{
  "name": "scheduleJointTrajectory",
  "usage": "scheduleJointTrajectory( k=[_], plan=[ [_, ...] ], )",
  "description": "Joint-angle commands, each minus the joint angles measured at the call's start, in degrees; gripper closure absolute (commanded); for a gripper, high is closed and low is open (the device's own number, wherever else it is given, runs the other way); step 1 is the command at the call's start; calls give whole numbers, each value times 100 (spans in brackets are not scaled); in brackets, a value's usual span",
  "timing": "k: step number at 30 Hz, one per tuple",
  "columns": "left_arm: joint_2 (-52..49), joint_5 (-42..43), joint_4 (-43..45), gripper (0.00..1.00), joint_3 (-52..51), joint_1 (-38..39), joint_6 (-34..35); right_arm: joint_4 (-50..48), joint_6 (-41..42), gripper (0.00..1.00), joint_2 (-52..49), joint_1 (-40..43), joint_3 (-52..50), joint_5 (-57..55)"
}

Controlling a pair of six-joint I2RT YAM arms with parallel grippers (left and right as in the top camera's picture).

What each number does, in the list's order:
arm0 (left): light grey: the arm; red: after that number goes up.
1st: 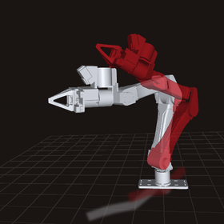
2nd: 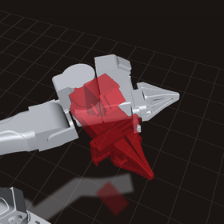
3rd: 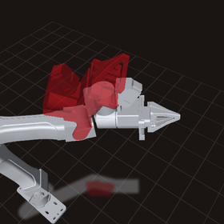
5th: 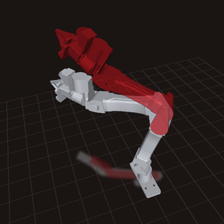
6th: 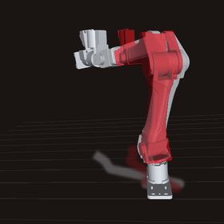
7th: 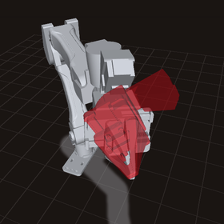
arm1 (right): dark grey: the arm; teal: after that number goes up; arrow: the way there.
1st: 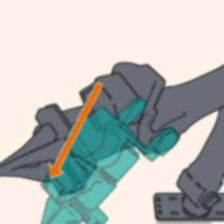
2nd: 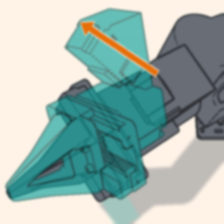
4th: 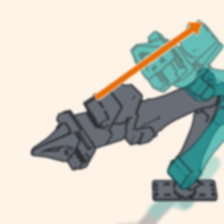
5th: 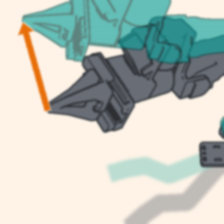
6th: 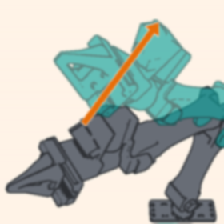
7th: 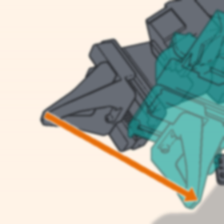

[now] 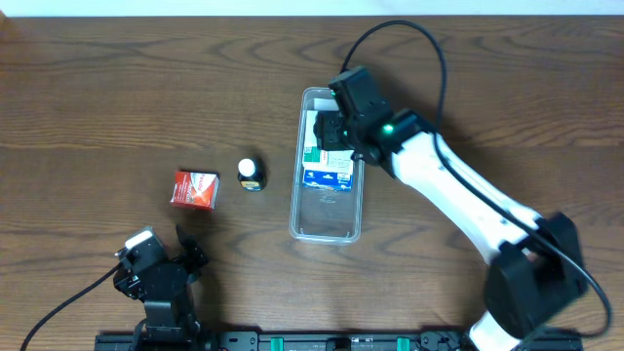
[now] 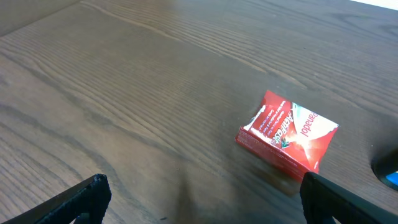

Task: Pack container
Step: 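Place the green tin into the container on top of the boxes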

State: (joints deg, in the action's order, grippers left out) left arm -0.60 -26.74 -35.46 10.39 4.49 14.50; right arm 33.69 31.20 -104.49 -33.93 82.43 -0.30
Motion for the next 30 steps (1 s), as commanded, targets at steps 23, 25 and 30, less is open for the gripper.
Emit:
scheduleJointTrajectory(
  k=[23, 25, 30],
  plan=[
    [22, -31, 2, 2, -105, -35, -74, 651, 254, 34, -437, -33, 713, -839],
    [22, -31, 2, 2, -105, -35, -74, 750, 212, 34, -437, -33, 800, -826],
    [22, -31, 2, 2, -105, -35, -74, 1268, 61, 26, -79, 114, 1248, -713]
  ],
)
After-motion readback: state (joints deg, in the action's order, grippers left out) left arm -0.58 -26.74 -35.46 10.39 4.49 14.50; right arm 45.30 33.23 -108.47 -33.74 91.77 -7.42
